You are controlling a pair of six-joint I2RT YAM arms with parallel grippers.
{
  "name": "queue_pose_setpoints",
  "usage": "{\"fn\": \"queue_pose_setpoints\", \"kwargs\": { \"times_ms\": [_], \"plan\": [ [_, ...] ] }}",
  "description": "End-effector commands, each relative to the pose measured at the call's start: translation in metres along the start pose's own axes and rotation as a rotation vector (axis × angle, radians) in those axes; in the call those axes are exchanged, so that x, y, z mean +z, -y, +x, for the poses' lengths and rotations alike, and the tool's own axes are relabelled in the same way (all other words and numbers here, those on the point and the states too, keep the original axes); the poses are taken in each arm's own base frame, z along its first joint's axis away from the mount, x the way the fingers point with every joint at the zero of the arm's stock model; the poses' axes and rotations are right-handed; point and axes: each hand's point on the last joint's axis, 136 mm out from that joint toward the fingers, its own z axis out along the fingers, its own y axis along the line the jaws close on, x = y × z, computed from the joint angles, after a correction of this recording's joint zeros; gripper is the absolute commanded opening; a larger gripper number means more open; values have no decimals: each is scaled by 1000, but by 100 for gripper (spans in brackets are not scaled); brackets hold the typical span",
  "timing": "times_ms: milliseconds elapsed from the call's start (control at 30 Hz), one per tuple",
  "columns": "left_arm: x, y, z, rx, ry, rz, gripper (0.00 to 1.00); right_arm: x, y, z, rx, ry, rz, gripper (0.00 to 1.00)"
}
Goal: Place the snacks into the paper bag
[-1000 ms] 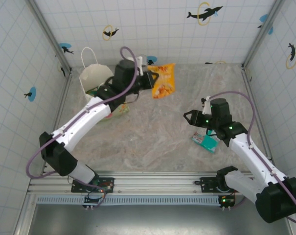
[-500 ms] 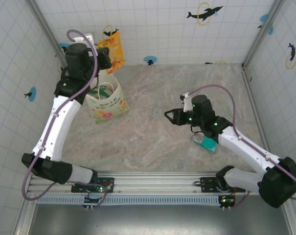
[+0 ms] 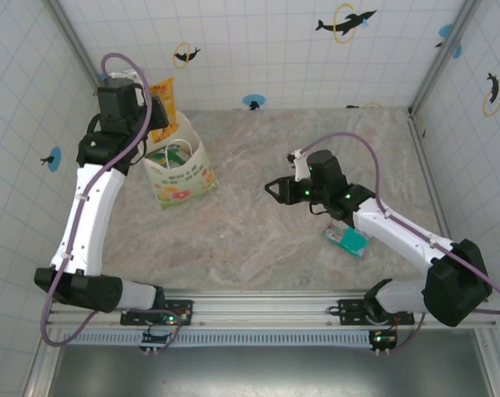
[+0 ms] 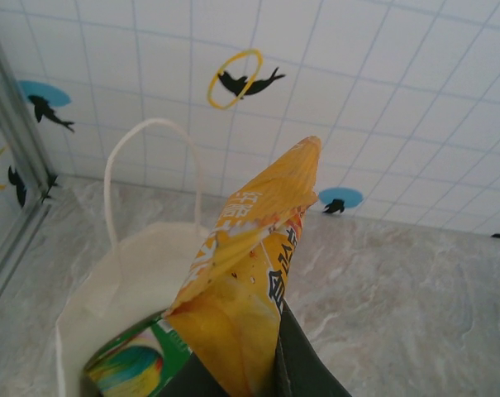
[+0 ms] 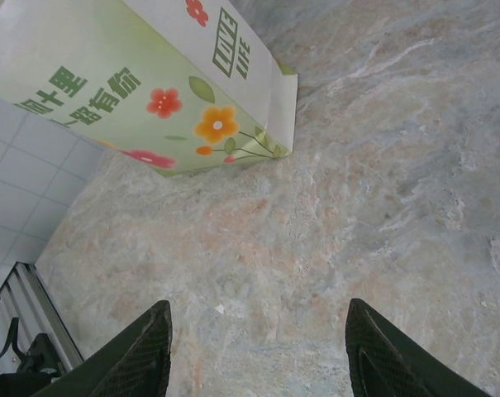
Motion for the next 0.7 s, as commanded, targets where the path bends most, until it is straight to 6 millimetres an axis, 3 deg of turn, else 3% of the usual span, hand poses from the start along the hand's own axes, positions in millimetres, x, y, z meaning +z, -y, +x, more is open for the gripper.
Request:
{"fn": "queue_pose_setpoints", "kwargs": {
  "times_ms": [0,167,233,300,667],
  "plan": [
    [0,-17,21,38,-65,-65,5,-2,-13,-18,-33,32,-22,57],
    [8,-21,28,41,-93,-83,10,-2,-13,-17,-36,24,-14,57],
    [9,-23,27,42,-91,-100,37,-3,-12,-17,-34,26,-8,57],
    [8,-24,22,43,-72,-108,51,-3,-10,-16,-30,23,0,58],
    [10,19,-17,11,-7,109,53,-4,3,-16,19,-2,53,59]
  ]
}}
